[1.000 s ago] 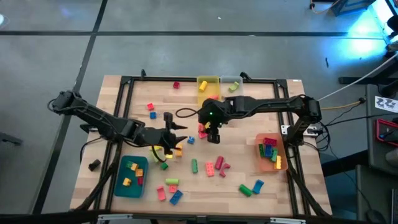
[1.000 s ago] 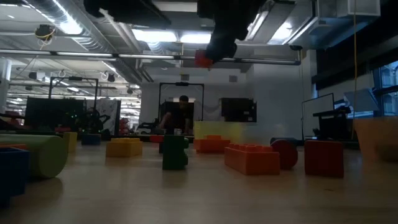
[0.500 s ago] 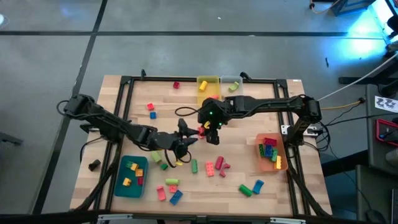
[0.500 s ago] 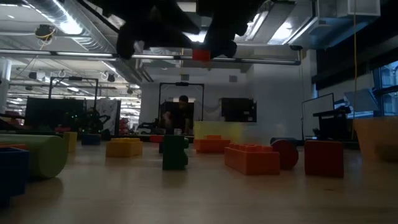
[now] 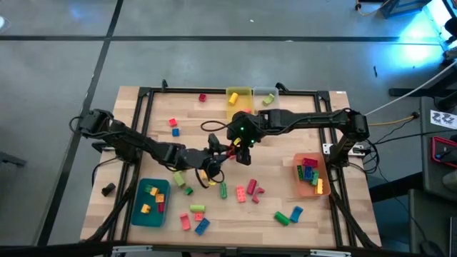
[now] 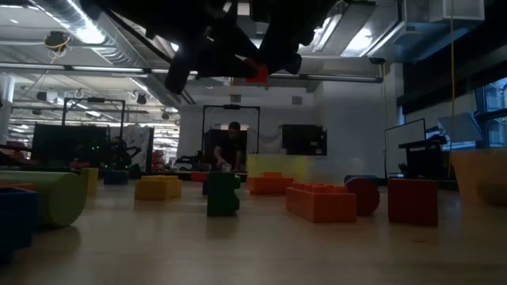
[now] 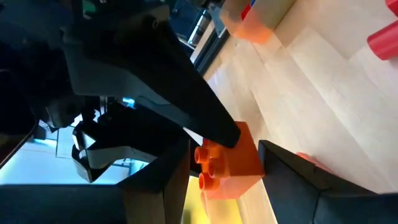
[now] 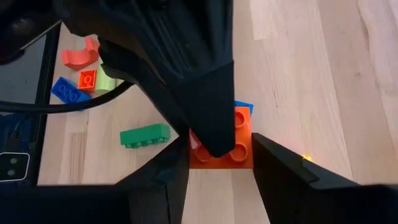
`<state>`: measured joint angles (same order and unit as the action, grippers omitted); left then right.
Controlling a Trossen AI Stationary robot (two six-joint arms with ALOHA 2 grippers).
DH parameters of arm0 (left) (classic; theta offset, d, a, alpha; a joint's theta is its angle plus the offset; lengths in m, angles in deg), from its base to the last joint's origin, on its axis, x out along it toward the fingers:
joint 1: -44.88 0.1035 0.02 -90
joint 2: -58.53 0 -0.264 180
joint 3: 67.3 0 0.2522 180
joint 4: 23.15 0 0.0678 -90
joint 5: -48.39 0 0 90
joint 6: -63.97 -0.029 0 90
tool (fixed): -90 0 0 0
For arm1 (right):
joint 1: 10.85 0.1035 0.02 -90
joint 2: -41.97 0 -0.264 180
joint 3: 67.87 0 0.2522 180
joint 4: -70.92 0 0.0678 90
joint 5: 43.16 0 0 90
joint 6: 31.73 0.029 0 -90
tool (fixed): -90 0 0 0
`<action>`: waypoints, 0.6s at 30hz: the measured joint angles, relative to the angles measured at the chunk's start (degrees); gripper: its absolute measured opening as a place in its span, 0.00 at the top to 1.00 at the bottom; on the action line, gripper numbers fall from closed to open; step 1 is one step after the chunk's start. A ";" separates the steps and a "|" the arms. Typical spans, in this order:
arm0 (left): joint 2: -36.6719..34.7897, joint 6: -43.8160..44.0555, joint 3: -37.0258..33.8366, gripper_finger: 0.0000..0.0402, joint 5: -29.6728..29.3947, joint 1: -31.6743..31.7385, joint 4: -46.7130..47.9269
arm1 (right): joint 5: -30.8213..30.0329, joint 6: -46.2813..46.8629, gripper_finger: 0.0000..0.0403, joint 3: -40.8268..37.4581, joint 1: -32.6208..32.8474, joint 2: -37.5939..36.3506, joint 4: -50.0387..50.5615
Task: Sort blocks by size
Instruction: Put the orange square game piece into the blue bin
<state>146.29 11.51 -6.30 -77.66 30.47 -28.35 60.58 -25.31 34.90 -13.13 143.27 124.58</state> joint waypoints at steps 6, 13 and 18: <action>0.00 0.04 0.00 0.63 -0.04 0.52 0.00 | 0.02 -0.02 0.61 0.00 0.00 0.00 0.04; 0.00 0.76 -0.04 0.78 0.00 0.48 0.20 | 0.39 0.00 0.60 0.00 -0.02 0.00 0.11; -0.02 5.81 -0.02 0.78 -0.38 0.58 0.18 | -1.45 -0.41 0.48 0.00 0.07 0.00 0.06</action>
<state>146.27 17.31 -6.32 -78.04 31.06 -28.18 59.13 -25.72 34.90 -13.07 143.27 124.64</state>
